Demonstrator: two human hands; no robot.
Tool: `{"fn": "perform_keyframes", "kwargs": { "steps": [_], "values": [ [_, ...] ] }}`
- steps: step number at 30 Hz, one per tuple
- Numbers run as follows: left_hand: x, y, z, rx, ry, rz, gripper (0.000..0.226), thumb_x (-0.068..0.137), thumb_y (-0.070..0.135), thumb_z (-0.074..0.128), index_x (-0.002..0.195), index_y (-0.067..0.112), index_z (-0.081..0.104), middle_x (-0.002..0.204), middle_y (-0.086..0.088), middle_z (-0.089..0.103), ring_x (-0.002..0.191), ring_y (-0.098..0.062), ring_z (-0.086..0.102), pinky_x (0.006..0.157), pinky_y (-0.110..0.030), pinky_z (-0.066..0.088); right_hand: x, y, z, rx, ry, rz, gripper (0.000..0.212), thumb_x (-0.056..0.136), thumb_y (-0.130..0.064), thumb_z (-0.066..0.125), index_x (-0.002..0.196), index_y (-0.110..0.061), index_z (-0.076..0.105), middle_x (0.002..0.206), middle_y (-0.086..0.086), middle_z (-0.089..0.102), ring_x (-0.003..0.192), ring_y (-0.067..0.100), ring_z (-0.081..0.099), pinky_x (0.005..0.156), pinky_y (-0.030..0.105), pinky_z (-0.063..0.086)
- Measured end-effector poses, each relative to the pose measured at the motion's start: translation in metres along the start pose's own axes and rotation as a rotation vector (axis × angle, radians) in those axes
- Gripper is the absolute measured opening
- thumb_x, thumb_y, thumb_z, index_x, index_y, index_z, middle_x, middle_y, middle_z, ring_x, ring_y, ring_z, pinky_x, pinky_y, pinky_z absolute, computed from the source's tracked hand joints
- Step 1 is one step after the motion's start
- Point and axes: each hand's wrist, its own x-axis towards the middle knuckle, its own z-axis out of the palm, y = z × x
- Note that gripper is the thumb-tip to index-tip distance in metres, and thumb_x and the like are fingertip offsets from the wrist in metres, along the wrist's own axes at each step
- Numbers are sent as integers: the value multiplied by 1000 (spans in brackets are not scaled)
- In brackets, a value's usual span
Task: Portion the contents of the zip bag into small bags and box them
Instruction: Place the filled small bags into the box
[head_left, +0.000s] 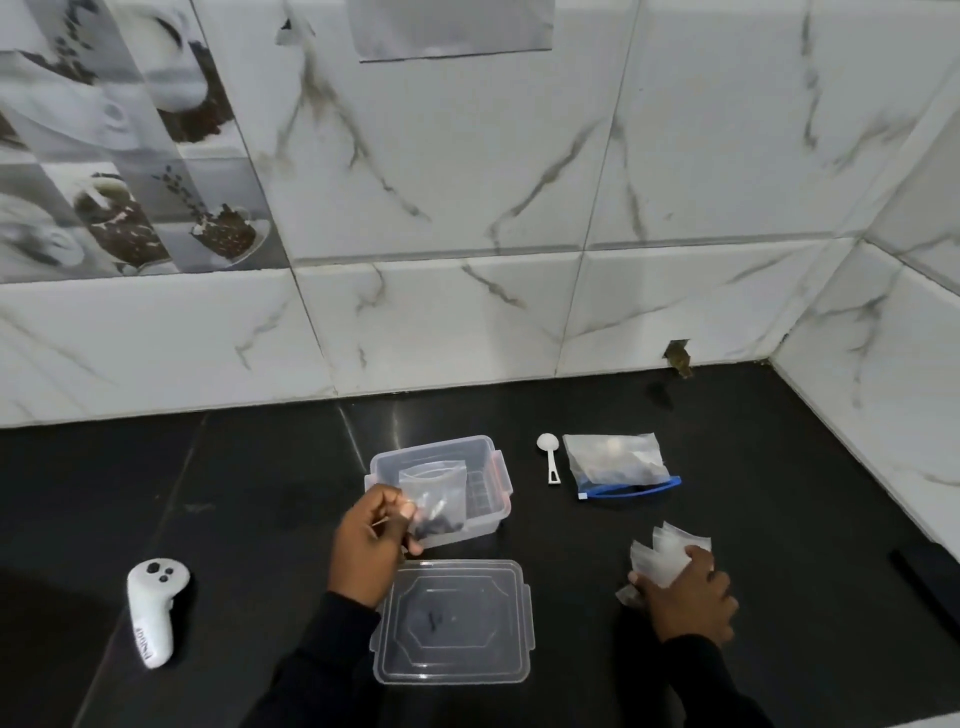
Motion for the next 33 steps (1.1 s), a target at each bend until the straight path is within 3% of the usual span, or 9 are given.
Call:
{"fn": "perform_keyframes", "kwargs": {
  "steps": [5,10,12,17,20,24,26,29,33],
  "values": [
    [13,-16,-11,-15,64,-28,18,96,6,57,79,10,59,69,-20,64,53,-30,63,52,-32,49,6,0,-1,-93,-2,-25,22,87,-32,60,108,-27,63,118,8,55,110,34,50,93,53,44],
    [23,-18,-15,-20,70,-69,18,95,4,57,77,7,59,68,-14,67,57,-31,66,51,-32,49,-3,1,-5,32,126,-145,6,87,-25,67,89,-29,71,125,3,54,113,34,43,94,54,43],
    [28,-15,-14,-26,73,-98,17,95,1,56,79,2,58,68,-14,68,56,-31,65,49,-29,48,-10,-13,-14,149,126,-326,7,88,-18,65,88,-24,69,109,6,64,102,32,56,85,45,49],
    [53,-9,-13,46,85,-178,14,94,-4,54,81,-2,58,71,-22,68,51,-23,64,46,-27,50,-39,-111,-31,480,-198,-748,5,90,-9,67,87,-13,67,81,-2,70,76,4,65,72,18,49],
    [69,-10,-4,128,80,-266,20,89,-10,50,75,3,56,68,-21,67,46,-21,64,45,-28,54,-39,-168,-12,455,-403,-874,10,89,-9,69,81,-14,66,70,-4,65,62,3,60,58,19,50],
    [88,-13,8,351,23,-351,21,78,-3,46,70,11,58,76,-18,72,61,-27,73,64,-40,64,-34,-228,31,224,-624,-943,10,83,-5,66,88,-14,64,79,-7,62,68,9,61,53,20,51],
    [88,-10,13,463,-34,-388,24,80,2,47,89,11,67,96,-17,73,83,-30,75,78,-40,63,-27,-245,55,43,-636,-961,18,82,-6,64,94,-19,62,93,-7,61,84,14,60,63,16,46],
    [87,-7,26,464,15,-449,29,92,10,50,118,8,64,119,-12,67,112,-29,65,95,-34,54,-22,-256,83,-245,-643,-957,24,83,-8,57,101,-24,56,107,3,64,95,22,61,77,28,50],
    [90,-6,42,330,110,-597,32,95,14,49,120,-2,61,98,-13,64,95,-27,62,84,-31,48,-25,-265,104,-644,-468,-1102,33,89,-11,57,122,-15,58,122,10,64,115,30,60,98,38,50]
  ]
}}
